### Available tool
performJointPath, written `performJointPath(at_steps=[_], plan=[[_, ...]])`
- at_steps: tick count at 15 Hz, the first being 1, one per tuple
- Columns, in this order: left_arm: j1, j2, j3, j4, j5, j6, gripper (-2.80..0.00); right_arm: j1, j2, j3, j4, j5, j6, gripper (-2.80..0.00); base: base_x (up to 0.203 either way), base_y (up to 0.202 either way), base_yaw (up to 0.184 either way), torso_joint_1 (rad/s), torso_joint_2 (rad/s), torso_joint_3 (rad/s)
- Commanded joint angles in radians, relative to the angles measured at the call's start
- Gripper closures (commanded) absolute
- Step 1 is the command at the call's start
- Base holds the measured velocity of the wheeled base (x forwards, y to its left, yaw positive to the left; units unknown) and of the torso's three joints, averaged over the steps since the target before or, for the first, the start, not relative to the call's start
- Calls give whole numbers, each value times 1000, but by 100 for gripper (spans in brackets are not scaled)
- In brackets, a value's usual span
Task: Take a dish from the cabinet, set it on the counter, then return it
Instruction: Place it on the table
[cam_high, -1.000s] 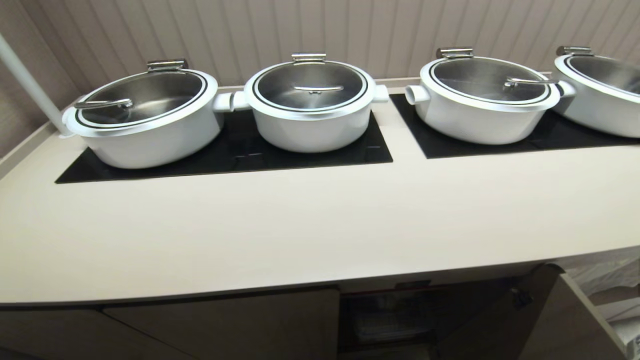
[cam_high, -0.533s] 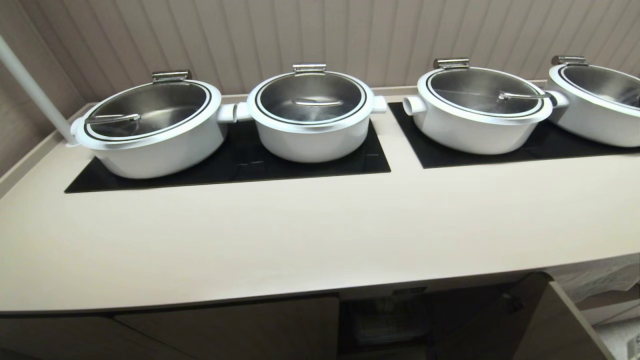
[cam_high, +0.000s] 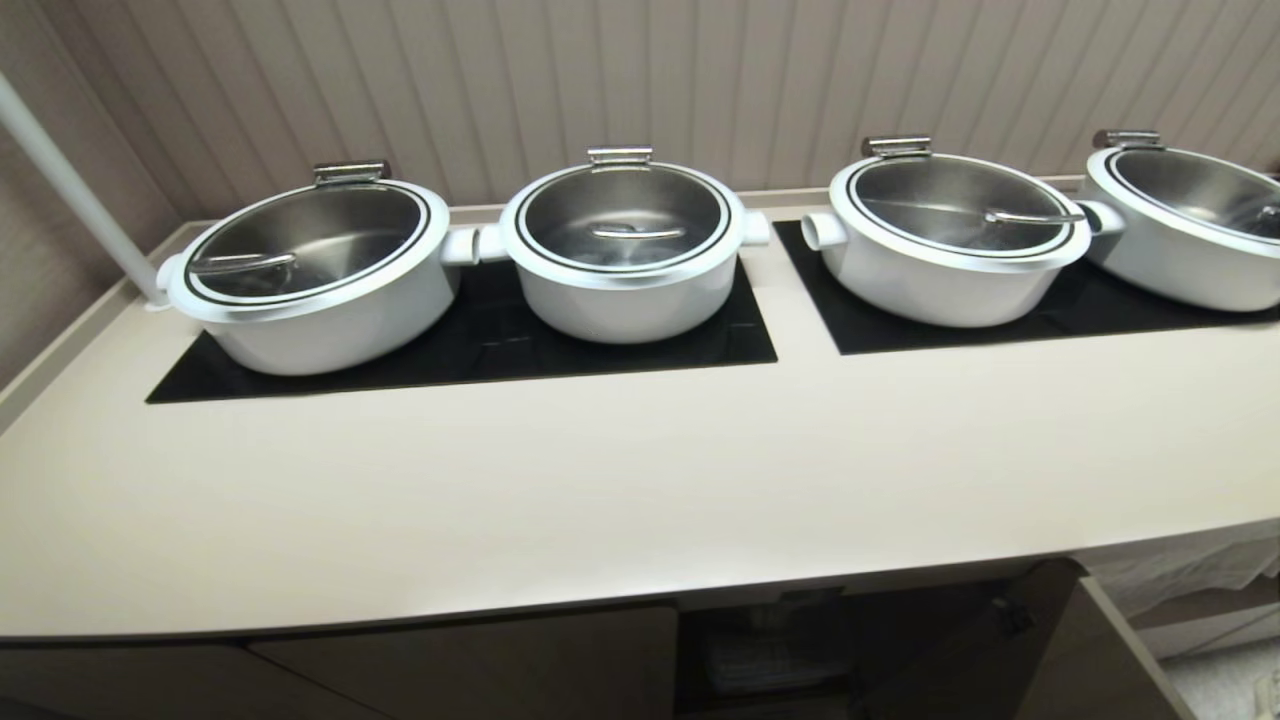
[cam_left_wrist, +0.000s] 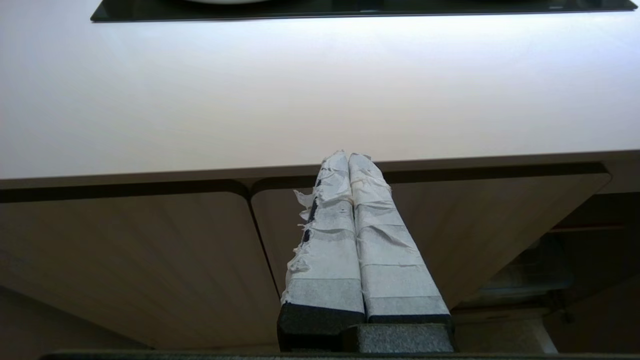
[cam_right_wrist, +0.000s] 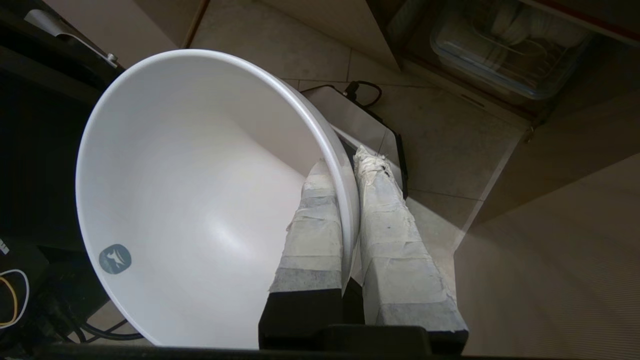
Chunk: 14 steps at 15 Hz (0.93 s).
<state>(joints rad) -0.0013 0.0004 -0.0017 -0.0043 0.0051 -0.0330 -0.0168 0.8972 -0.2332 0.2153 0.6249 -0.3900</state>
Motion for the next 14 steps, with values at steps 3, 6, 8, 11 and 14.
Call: performJointPath(at_steps=[3,6,8,11,14], plan=[[0,0,0,0,1,-1,0,0,-2,2,1,4,-4,0,0,0,0,106,-211,-106],[0,0,0,0,1,-1,0,0,-1,-2,1,4,-4,0,0,0,0,88,-177,-88],[0,0,0,0,1,-1,0,0,-1,-2,0,4,-4,0,0,0,0,80,-161,-84],[0,0,0,0,0,-1,0,0,-2,-3,-1,4,-4,0,0,0,0,81,-148,-71],[0,0,0,0,1,-1,0,0,-1,-3,-1,6,-4,0,0,0,0,79,-150,-75]])
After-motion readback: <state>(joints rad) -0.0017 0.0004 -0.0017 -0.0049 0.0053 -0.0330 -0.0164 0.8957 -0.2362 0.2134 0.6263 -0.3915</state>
